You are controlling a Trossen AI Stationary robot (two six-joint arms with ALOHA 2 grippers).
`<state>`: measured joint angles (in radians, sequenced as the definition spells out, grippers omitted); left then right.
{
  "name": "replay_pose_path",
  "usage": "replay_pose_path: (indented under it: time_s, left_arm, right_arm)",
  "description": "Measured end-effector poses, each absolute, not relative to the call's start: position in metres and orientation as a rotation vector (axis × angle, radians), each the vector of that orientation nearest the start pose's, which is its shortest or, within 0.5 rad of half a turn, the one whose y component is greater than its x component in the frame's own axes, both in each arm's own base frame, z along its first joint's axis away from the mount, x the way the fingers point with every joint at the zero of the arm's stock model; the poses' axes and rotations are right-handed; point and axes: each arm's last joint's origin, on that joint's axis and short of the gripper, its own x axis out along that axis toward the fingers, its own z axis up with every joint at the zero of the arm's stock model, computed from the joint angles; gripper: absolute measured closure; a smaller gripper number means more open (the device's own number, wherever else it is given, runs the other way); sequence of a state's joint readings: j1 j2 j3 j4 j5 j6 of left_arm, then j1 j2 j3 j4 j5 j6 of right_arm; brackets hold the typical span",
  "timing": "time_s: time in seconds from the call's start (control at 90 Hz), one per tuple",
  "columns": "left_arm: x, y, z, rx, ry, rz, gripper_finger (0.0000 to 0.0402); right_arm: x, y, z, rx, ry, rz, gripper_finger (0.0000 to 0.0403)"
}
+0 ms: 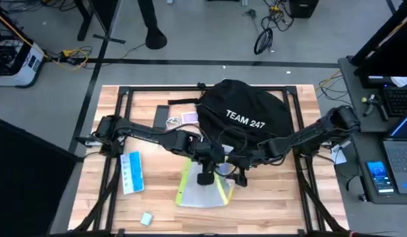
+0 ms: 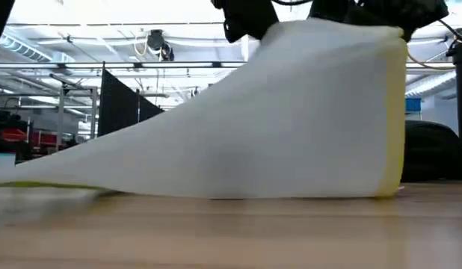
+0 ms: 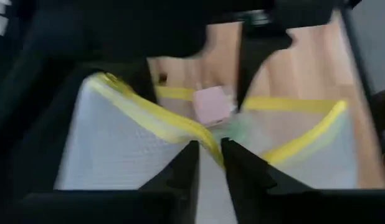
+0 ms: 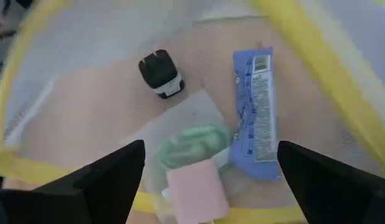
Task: Unpack backpack
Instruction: Move the white charger adapter on the top of the cellphone
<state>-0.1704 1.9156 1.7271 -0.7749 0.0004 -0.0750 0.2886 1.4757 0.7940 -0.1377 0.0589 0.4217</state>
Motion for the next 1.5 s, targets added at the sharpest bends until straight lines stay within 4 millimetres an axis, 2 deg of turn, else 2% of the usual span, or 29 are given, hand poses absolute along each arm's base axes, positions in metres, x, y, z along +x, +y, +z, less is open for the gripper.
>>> replay_pose_path:
  time_s: [0.078,0.167,0.3,0.389,0.456,0.567,0.7,0.833,0.922,1.078,1.289,1.5]
  left_arm:
    - [0.406,-0.057,0.281,0.004,1.046,-0.061,0.0278]
    - [0.398,-0.048,0.278,-0.157,1.155,-0.028,0.0229]
    - [0.379,-0.056,0.283,-0.401,1.288,0.085,0.0182]
    - [0.370,-0.072,0.284,-0.434,1.329,0.151,0.0173]
    - [0.372,-0.081,0.287,-0.420,1.259,0.175,0.0171]
    - [0.378,-0.085,0.290,-0.407,1.166,0.189,0.0171]
    - [0.390,-0.082,0.293,-0.435,1.060,0.171,0.0171]
    - [0.382,-0.087,0.291,-0.510,1.141,0.212,0.0171]
    - [0.361,-0.107,0.296,-0.558,1.227,0.260,0.0171]
    - [0.321,-0.160,0.294,-0.594,1.349,0.414,0.0171]
    - [0.276,-0.232,0.276,-0.909,1.333,0.663,0.0171]
    - [0.226,-0.272,0.251,-1.042,1.354,0.874,0.0171]
  right_arm:
    - [0.279,0.078,0.184,0.217,0.849,0.045,0.0053]
    - [0.282,0.074,0.181,0.194,0.847,0.043,0.0053]
    - [0.289,0.068,0.180,0.166,0.800,0.016,0.0053]
    - [0.295,0.065,0.184,0.144,0.730,0.016,0.0053]
    - [0.300,0.065,0.184,0.114,0.693,0.030,0.0053]
    - [0.310,0.065,0.181,0.035,0.617,0.063,0.0053]
    - [0.319,0.067,0.158,-0.072,0.639,0.095,0.0053]
    - [0.318,0.067,0.144,-0.064,0.717,0.084,0.0053]
    - [0.316,0.066,0.141,-0.028,0.760,0.062,0.0053]
    - [0.317,0.066,0.142,-0.017,0.742,0.060,0.0053]
    - [0.320,0.067,0.145,-0.001,0.699,0.060,0.0053]
    - [0.323,0.068,0.150,0.011,0.647,0.063,0.0053]
